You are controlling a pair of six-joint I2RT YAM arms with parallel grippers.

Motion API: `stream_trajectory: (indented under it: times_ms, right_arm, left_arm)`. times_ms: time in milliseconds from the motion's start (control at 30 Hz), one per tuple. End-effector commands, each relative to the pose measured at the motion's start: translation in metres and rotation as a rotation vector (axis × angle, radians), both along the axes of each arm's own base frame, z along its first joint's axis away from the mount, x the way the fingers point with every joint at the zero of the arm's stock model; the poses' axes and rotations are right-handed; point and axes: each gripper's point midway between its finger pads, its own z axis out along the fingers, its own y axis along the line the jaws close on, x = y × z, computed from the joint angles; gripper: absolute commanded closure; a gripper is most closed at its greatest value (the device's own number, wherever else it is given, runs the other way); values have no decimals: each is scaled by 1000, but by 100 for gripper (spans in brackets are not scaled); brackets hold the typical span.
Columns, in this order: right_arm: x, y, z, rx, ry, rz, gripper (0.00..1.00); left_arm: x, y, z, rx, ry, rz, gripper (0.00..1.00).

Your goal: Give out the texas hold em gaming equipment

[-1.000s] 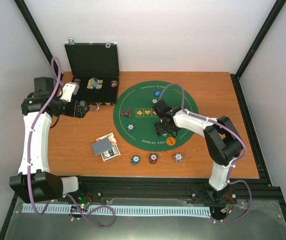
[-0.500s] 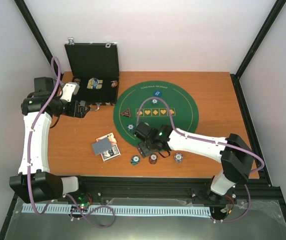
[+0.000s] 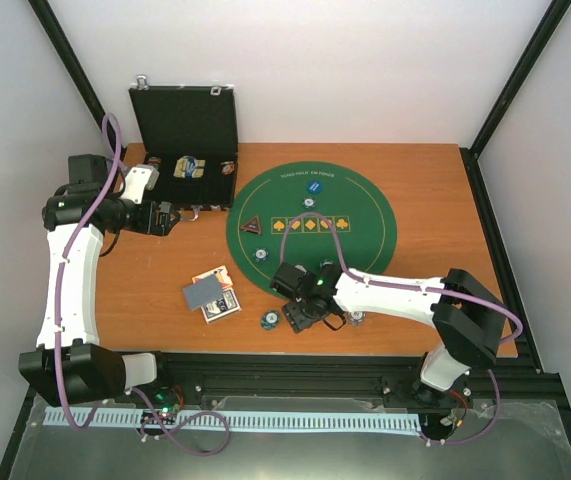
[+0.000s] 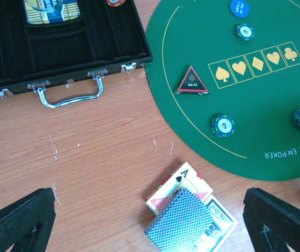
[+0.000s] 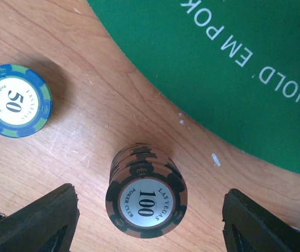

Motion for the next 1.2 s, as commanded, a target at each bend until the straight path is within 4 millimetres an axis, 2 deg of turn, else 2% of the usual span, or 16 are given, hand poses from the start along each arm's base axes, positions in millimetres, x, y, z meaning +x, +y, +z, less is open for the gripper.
stream_trajectory:
  times_ms: [0,167,533,700,800,967,1167]
  right_arm:
    - [-2,2,-12,0,15,-3,27]
    - [-2,4,-21,-10,25,5,32]
    - [3,5,-20,-5,14,-3,50]
    - [3,6,-15,3,8,-5,57]
    - [5,6,-13,3,3,-5,65]
    - [4,6,-12,2,2,-6,73]
    - [11,9,7,12,-30,-2,81]
  left_arm:
    - [-2,0,9,-10,-26,10,0]
    - [-3,1,10,-4,-27,9,0]
    - [-4,2,11,4,-30,13,0]
    - [-3,2,10,2,-30,16,0]
    - [-3,2,11,6,-33,17,0]
    - [-4,3,11,8,-33,19,0]
    - [-2,3,10,5,-31,21,0]
